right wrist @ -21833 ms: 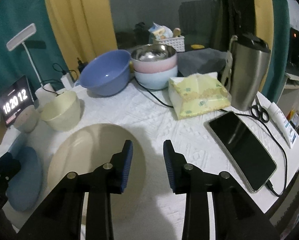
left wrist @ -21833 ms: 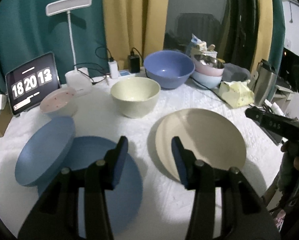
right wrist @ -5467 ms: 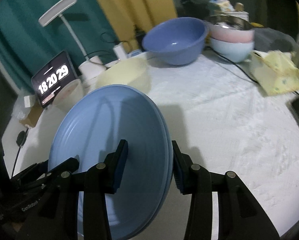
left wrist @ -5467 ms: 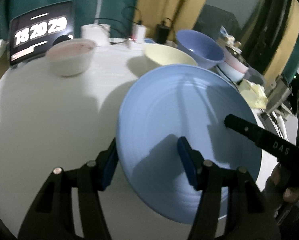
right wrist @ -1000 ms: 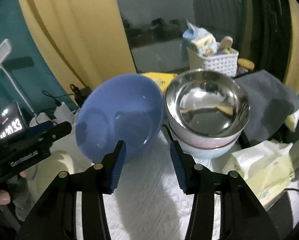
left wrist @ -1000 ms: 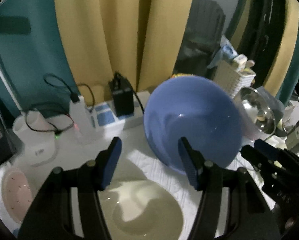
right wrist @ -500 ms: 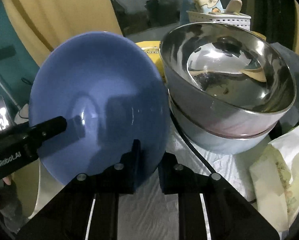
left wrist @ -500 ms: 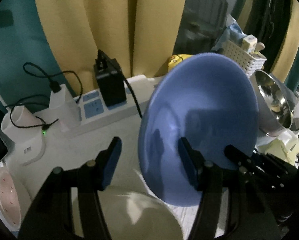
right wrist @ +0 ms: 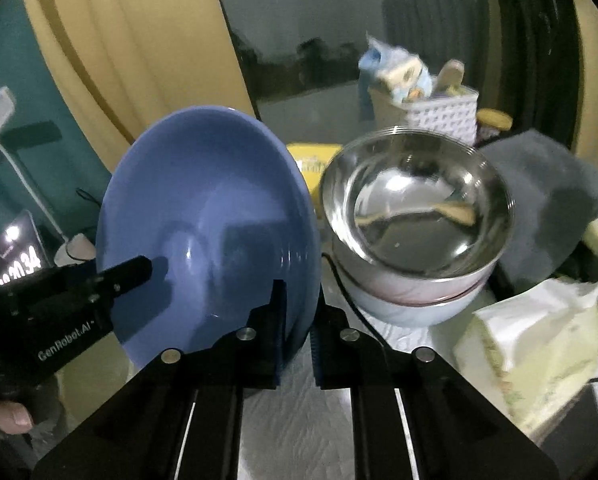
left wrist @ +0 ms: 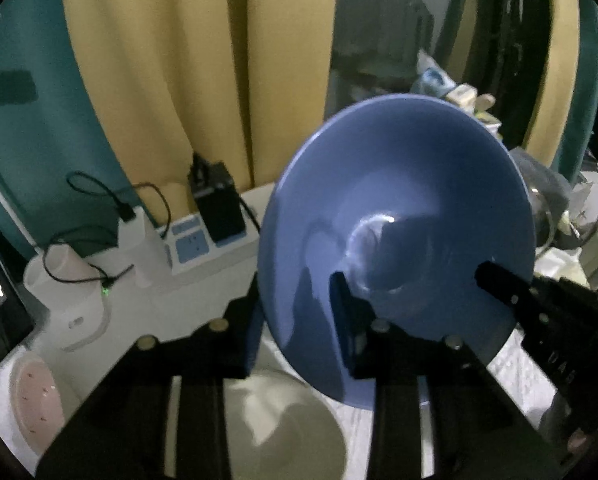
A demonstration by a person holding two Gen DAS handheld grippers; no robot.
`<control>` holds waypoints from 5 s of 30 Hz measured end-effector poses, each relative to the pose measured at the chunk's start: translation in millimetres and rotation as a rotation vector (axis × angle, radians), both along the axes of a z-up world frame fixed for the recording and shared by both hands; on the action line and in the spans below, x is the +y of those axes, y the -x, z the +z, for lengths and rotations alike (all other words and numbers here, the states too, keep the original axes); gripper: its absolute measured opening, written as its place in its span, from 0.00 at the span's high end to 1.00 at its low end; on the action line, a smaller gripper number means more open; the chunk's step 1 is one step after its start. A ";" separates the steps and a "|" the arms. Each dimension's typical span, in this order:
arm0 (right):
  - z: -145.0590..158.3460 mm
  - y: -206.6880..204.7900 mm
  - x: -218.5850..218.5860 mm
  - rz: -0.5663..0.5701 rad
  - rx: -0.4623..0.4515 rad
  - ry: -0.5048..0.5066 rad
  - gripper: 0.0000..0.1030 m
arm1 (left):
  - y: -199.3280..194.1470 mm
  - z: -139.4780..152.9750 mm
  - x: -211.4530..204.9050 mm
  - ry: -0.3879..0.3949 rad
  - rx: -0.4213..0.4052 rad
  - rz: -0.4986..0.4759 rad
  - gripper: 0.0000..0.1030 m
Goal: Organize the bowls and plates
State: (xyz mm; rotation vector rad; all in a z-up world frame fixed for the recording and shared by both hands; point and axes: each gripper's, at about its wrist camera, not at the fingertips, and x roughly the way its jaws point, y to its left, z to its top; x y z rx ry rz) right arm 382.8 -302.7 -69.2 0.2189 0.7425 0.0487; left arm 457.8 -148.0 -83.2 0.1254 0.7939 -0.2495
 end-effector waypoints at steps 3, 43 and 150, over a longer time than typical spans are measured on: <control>16.1 14.6 -0.8 0.003 -0.030 0.005 0.89 | 16.5 13.2 0.7 0.003 -0.032 -0.008 0.69; 13.8 174.6 78.5 0.166 0.087 -0.015 0.87 | 214.1 7.2 86.8 0.091 -0.002 0.061 0.69; -52.6 -19.9 137.1 0.253 0.487 -0.004 0.74 | 39.7 -55.0 102.0 -0.042 0.241 -0.050 0.72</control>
